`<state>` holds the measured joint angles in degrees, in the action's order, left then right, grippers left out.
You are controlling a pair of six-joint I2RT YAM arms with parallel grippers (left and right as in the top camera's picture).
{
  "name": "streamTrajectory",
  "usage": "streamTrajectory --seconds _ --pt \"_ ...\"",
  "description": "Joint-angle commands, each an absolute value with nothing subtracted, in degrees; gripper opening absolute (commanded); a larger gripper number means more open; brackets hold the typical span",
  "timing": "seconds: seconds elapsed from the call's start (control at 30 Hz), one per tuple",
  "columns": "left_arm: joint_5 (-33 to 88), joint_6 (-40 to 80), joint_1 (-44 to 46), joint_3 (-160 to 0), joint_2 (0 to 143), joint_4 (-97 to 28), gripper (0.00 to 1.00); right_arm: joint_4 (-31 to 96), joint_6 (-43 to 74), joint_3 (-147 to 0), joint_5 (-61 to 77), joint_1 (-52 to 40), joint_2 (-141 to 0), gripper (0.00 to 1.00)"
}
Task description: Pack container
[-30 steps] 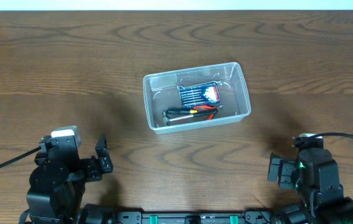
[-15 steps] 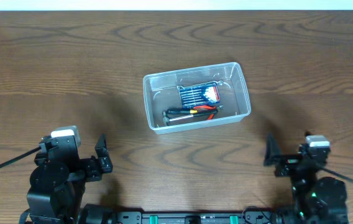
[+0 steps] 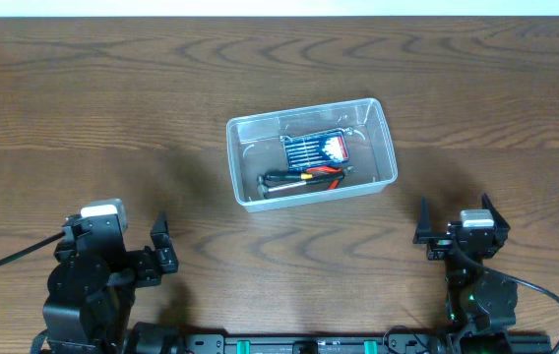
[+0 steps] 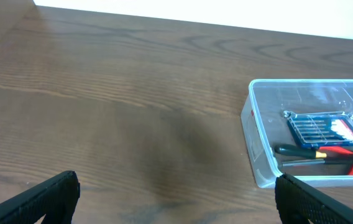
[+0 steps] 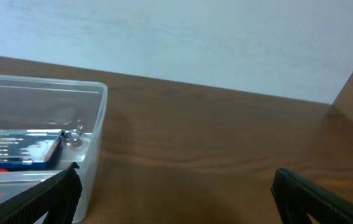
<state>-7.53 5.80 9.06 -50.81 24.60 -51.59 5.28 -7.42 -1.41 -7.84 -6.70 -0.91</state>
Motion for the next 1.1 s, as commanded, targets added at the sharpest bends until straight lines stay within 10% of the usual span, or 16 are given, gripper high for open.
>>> streamTrajectory --seconds 0.0,1.07 --pt "-8.0 6.1 9.1 -50.5 24.6 -51.6 0.98 5.5 -10.4 -1.1 -8.7 -6.7 -0.3 0.99" --pt "-8.0 6.1 9.1 -50.5 24.6 -51.6 0.98 5.5 -7.2 -1.1 -4.6 -6.7 -0.3 0.99"
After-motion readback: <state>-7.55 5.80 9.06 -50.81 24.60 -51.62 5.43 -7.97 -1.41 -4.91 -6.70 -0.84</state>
